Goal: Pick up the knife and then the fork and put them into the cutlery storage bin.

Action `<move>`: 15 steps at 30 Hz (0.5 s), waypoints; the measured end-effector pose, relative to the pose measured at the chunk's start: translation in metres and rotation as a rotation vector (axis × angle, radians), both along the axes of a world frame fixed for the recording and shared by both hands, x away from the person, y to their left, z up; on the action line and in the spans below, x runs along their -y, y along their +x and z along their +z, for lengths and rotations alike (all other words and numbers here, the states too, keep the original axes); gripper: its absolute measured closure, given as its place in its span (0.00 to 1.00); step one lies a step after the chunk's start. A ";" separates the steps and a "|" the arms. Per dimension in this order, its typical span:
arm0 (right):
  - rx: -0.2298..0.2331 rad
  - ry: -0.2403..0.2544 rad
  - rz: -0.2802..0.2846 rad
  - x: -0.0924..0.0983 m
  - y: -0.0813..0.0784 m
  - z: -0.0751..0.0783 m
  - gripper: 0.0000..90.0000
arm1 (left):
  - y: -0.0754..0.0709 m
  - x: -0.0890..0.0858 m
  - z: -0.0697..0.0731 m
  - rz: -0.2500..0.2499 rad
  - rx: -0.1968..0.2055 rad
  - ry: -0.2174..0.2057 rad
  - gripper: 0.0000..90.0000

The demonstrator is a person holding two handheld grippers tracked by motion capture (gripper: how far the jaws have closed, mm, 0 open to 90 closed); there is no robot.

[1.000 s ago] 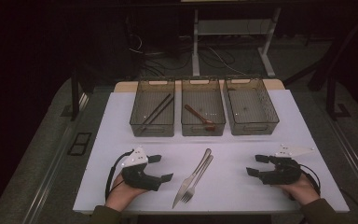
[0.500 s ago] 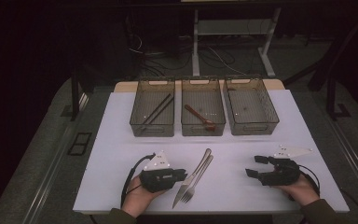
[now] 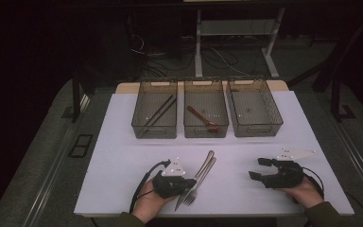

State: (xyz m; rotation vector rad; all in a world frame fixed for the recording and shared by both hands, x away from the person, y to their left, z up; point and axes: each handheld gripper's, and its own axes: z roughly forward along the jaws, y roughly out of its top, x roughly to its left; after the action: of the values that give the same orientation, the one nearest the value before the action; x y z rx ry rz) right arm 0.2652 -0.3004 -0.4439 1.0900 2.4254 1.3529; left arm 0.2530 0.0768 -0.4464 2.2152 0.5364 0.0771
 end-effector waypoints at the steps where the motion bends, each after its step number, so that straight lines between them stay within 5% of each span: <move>1: 0.000 0.000 0.000 0.000 0.000 0.000 0.32 | 0.000 0.001 -0.001 -0.001 0.001 0.006 0.99; 15: 0.002 -0.004 0.000 0.001 0.000 0.000 0.32 | -0.003 0.008 -0.004 -0.021 0.008 0.049 0.99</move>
State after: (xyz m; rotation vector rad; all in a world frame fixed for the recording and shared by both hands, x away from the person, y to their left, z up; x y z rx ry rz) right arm 0.2652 -0.3011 -0.4437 1.0875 2.4254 1.3482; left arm 0.2501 0.0691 -0.4499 2.2668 0.5119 0.0890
